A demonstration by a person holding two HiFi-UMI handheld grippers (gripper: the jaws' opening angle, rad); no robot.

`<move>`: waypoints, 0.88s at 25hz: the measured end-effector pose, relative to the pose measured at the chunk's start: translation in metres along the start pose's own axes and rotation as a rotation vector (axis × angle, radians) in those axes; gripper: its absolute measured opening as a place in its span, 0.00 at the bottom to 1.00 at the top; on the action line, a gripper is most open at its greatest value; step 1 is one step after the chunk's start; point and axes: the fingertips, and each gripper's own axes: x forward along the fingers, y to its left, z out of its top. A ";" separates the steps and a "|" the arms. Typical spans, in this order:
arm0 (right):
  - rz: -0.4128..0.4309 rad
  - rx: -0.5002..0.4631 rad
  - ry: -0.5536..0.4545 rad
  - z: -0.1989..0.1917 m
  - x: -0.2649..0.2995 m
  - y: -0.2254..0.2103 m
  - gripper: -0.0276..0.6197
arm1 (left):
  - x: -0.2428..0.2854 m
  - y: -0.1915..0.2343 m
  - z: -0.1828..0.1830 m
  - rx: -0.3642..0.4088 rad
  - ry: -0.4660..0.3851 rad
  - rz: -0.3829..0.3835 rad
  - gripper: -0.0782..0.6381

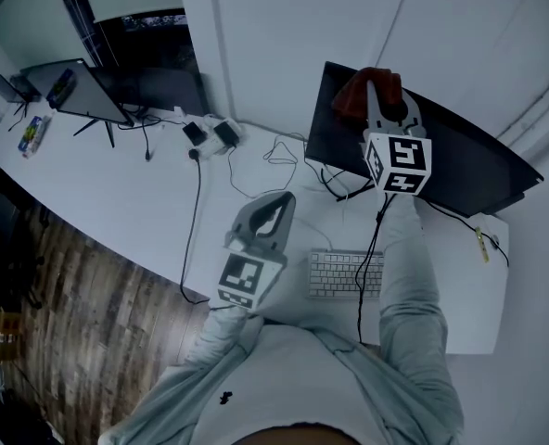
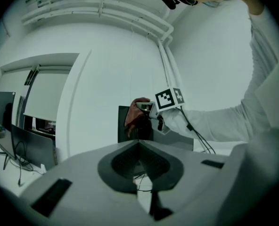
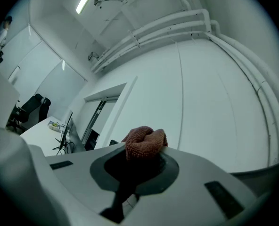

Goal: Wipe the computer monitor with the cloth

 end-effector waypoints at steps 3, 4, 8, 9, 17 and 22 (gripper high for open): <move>0.017 0.017 -0.005 0.002 0.013 0.017 0.10 | -0.006 0.011 -0.003 -0.002 -0.001 0.014 0.14; 0.021 0.023 -0.006 0.002 0.016 0.021 0.10 | -0.007 0.013 -0.003 -0.004 -0.002 0.018 0.14; 0.048 0.033 -0.003 0.003 0.028 0.039 0.10 | -0.012 0.021 -0.003 -0.004 -0.009 0.028 0.14; 0.057 0.037 -0.002 0.004 0.031 0.044 0.10 | -0.014 0.022 -0.003 -0.004 -0.012 0.032 0.14; 0.094 0.059 0.005 0.005 0.037 0.069 0.10 | -0.025 0.032 -0.001 0.002 -0.019 0.052 0.14; 0.113 0.081 0.003 0.003 0.021 0.072 0.10 | -0.027 0.036 0.000 0.001 -0.024 0.058 0.14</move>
